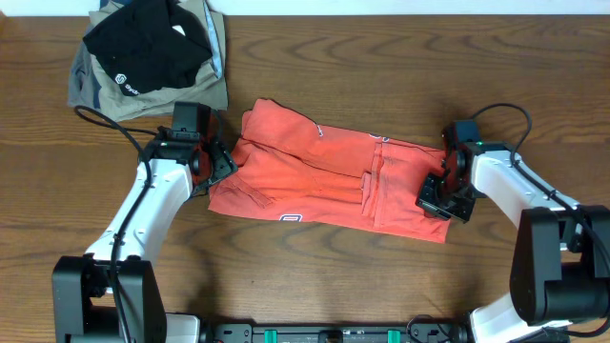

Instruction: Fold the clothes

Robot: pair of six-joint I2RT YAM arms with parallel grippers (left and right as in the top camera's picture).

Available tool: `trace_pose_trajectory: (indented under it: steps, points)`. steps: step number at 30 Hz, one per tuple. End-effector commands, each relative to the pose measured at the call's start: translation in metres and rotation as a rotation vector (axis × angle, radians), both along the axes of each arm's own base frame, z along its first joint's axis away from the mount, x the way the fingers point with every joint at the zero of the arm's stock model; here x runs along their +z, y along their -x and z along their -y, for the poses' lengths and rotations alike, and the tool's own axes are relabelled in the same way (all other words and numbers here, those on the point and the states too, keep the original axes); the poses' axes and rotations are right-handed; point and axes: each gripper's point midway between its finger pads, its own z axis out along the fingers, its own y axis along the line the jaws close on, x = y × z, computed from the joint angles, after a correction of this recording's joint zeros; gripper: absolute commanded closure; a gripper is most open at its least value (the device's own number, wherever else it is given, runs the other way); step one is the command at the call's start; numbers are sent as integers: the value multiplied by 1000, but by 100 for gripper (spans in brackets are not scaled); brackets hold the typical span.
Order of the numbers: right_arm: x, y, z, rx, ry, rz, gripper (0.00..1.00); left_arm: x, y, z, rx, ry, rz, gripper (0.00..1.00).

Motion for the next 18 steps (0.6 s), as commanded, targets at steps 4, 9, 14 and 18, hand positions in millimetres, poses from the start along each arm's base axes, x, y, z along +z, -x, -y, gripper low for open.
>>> trace_pose_trajectory:
  steps: [4, 9, 14, 18]
  points:
    - [-11, 24, 62, -83, 201, -115, 99, -8, 6, -3, 9, -6, -28, 19]
    - [-7, 20, 84, -119, 198, -105, 99, -8, 6, -3, 9, -6, -28, 19]
    - [12, -4, 109, -158, 205, -48, 99, -8, 6, -3, 9, -6, -28, 19]
    - [54, -31, 129, -210, 211, 2, 99, -8, 5, -3, 9, -6, -27, 19]
